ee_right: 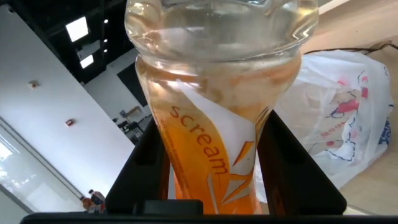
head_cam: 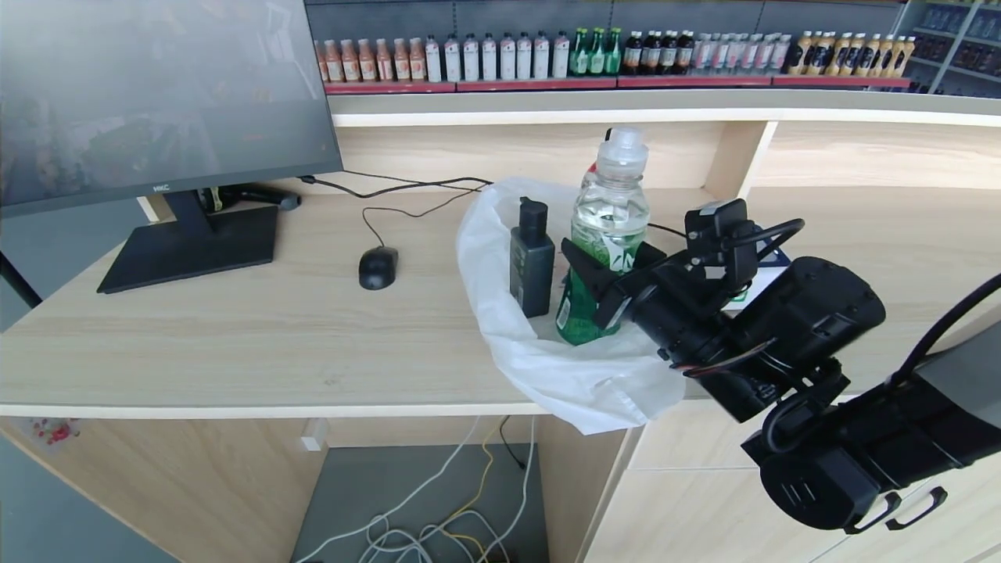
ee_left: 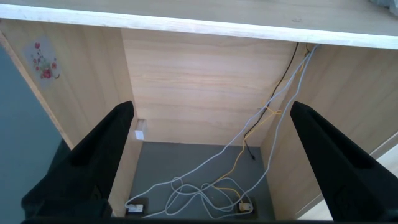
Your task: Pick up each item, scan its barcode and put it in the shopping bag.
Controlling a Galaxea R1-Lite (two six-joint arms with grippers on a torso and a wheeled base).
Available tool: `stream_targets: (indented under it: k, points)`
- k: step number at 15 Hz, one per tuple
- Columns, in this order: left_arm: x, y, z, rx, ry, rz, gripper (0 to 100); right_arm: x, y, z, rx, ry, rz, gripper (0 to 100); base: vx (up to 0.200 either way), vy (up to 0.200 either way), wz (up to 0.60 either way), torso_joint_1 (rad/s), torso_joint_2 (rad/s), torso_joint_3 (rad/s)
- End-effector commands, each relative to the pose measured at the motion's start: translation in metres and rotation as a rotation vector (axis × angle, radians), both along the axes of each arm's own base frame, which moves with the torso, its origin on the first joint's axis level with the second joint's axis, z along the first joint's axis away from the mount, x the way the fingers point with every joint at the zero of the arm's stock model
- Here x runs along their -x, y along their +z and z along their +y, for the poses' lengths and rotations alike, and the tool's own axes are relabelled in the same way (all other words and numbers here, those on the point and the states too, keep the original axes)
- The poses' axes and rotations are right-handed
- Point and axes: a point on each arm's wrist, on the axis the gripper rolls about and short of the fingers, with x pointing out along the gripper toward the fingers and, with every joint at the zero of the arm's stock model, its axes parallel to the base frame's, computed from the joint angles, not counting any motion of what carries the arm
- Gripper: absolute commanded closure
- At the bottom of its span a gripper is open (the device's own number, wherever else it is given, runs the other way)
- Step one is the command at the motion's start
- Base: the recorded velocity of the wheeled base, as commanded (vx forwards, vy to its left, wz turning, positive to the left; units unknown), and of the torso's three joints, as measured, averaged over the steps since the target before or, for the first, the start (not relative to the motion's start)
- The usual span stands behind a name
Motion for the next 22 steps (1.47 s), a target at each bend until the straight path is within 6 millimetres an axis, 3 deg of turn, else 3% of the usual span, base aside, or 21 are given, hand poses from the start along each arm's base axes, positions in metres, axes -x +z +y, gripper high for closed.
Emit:
stream_targets:
  k: [1, 11, 12, 18, 22]
  points:
    - [0.000, 0.000, 0.000, 0.000, 0.000, 0.000, 0, -0.001, -0.004, 0.000, 0.008, 0.001, 0.016, 100, 0.000, 0.000, 0.00, 0.000, 0.00, 0.000]
    - [0.000, 0.000, 0.000, 0.000, 0.000, 0.000, 0, -0.001, -0.009, 0.000, 0.015, 0.002, 0.033, 100, 0.000, 0.000, 0.00, 0.000, 0.00, 0.000]
    - [0.000, 0.000, 0.000, 0.000, 0.000, 0.000, 0, 0.000, -0.008, 0.000, 0.013, 0.003, 0.033, 0, 0.000, 0.000, 0.00, 0.000, 0.00, 0.000]
    - [0.000, 0.000, 0.000, 0.000, 0.000, 0.000, 0, 0.014, -0.005, -0.009, 0.014, 0.005, 0.047, 0, 0.000, 0.000, 0.00, 0.000, 0.00, 0.000]
    - [0.000, 0.000, 0.000, 0.000, 0.000, 0.000, 0, 0.052, 0.008, -0.033, 0.020, 0.003, 0.046, 0, 0.000, 0.000, 0.00, 0.000, 0.00, 0.000]
